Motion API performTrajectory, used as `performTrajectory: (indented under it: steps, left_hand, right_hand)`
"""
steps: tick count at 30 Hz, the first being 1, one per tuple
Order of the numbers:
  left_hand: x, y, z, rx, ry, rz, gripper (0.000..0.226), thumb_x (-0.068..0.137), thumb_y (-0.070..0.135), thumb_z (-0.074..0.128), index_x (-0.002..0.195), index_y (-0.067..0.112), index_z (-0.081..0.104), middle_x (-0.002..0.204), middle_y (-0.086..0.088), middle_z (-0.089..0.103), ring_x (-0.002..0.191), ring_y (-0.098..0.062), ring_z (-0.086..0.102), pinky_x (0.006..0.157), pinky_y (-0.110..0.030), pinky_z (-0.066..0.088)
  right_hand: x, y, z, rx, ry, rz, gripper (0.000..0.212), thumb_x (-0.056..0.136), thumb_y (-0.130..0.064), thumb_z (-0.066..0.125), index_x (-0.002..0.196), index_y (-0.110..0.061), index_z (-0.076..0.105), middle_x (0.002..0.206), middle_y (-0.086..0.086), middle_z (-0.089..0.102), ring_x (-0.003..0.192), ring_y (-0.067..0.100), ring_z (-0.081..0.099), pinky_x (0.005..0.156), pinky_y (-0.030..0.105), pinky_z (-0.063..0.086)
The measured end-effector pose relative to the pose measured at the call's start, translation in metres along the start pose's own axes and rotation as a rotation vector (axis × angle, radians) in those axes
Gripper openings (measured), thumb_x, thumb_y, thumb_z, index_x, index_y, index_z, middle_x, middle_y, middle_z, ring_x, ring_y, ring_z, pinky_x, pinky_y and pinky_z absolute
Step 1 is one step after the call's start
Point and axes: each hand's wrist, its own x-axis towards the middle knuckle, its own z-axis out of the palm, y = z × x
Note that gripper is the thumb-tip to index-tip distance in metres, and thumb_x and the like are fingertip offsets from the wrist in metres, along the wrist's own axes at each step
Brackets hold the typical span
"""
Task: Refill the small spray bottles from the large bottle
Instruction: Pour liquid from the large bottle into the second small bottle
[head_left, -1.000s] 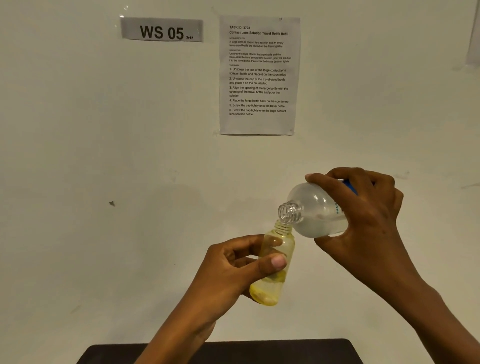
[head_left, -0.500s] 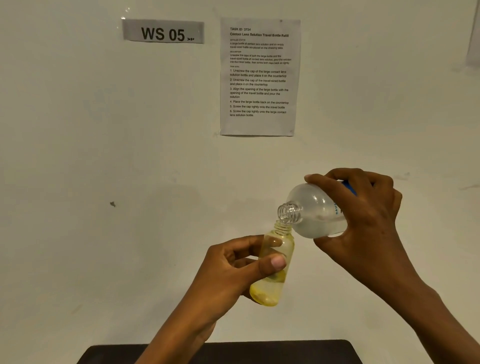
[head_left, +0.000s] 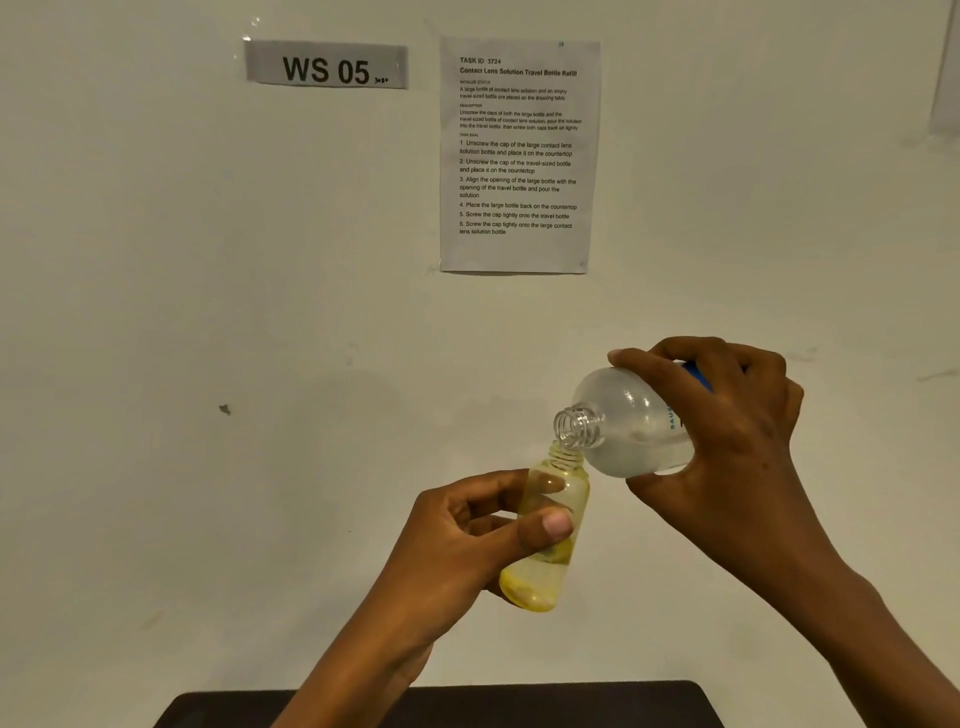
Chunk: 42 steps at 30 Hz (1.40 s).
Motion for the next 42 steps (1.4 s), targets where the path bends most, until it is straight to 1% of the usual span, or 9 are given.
performTrajectory:
  steps: [4,10,18,25,30,34,36,39,42]
  left_hand:
    - [-0.0002,0.0004,0.0001,0.002,0.004,0.002,0.032,0.051,0.040,0.069,0.082,0.034,0.069,0.088,0.014,0.072,0.077,-0.007,0.071,0.055,-0.019,0.054]
    - [-0.0011,0.0005,-0.0003,0.000,0.003,0.007,0.034,0.049,0.040,0.070,0.082,0.034,0.071,0.088,0.011,0.073,0.077,-0.011,0.071,0.056,-0.021,0.055]
    - [-0.0021,0.0015,-0.0002,-0.006,0.003,0.015,0.022,0.050,0.039,0.070,0.073,0.039,0.074,0.087,0.010,0.073,0.075,-0.012,0.071,0.055,-0.022,0.055]
    - [-0.0025,0.0010,-0.0001,0.003,0.006,0.017,0.028,0.051,0.039,0.070,0.078,0.035,0.072,0.087,0.010,0.073,0.076,-0.011,0.071,0.056,-0.022,0.056]
    - [-0.0028,0.0023,0.0003,-0.007,0.001,0.016,0.021,0.049,0.040,0.070,0.070,0.039,0.074,0.085,0.011,0.073,0.074,-0.010,0.071,0.055,-0.020,0.055]
    - [-0.0027,0.0025,0.0011,-0.006,0.004,0.015,0.019,0.049,0.040,0.069,0.068,0.041,0.073,0.083,0.013,0.073,0.072,-0.008,0.071,0.053,-0.018,0.054]
    - [-0.0025,0.0018,0.0011,-0.005,0.005,0.014,0.021,0.049,0.039,0.070,0.070,0.040,0.074,0.084,0.012,0.073,0.073,-0.009,0.071,0.054,-0.020,0.055]
    - [-0.0022,0.0006,0.0007,-0.005,0.007,0.007,0.028,0.050,0.039,0.070,0.077,0.035,0.074,0.088,0.009,0.074,0.077,-0.012,0.071,0.056,-0.023,0.056]
    - [-0.0021,0.0002,0.0006,0.004,0.006,0.004,0.033,0.051,0.040,0.070,0.083,0.033,0.071,0.089,0.010,0.073,0.078,-0.011,0.071,0.057,-0.022,0.055]
  right_hand:
    - [0.0002,-0.0001,0.0007,-0.014,0.005,0.003,0.068,0.053,-0.024,0.067,0.119,-0.030,0.050,0.111,0.001,0.053,0.105,0.023,0.034,0.081,0.020,0.012]
    - [0.0002,-0.0009,0.0000,-0.008,0.007,0.006,0.068,0.053,-0.022,0.066,0.118,-0.031,0.049,0.110,0.000,0.053,0.105,0.023,0.034,0.080,0.020,0.012]
    - [0.0000,-0.0006,0.0004,-0.006,0.009,0.005,0.067,0.053,-0.024,0.067,0.119,-0.029,0.051,0.110,0.000,0.052,0.105,0.023,0.034,0.080,0.020,0.012]
    - [-0.0012,-0.0006,-0.0002,-0.009,0.007,0.004,0.067,0.053,-0.024,0.066,0.119,-0.028,0.052,0.110,0.002,0.053,0.105,0.023,0.034,0.081,0.021,0.012]
    - [-0.0003,-0.0009,-0.0006,-0.011,0.011,0.003,0.068,0.053,-0.024,0.066,0.119,-0.029,0.050,0.110,0.001,0.053,0.105,0.023,0.034,0.081,0.020,0.012]
    - [-0.0009,-0.0003,-0.0006,-0.007,0.006,0.004,0.068,0.053,-0.023,0.067,0.119,-0.030,0.049,0.111,0.001,0.052,0.106,0.023,0.034,0.082,0.020,0.012]
    - [-0.0010,0.0000,-0.0004,-0.004,0.005,0.004,0.068,0.053,-0.023,0.067,0.119,-0.030,0.050,0.111,0.001,0.053,0.106,0.023,0.034,0.082,0.021,0.012]
    - [-0.0010,0.0002,-0.0004,-0.006,0.004,0.004,0.068,0.053,-0.024,0.067,0.119,-0.028,0.051,0.111,0.002,0.053,0.106,0.023,0.034,0.082,0.021,0.012]
    - [-0.0011,-0.0002,-0.0005,-0.012,0.003,0.000,0.067,0.054,-0.024,0.067,0.119,-0.029,0.051,0.110,0.002,0.053,0.106,0.023,0.034,0.081,0.020,0.012]
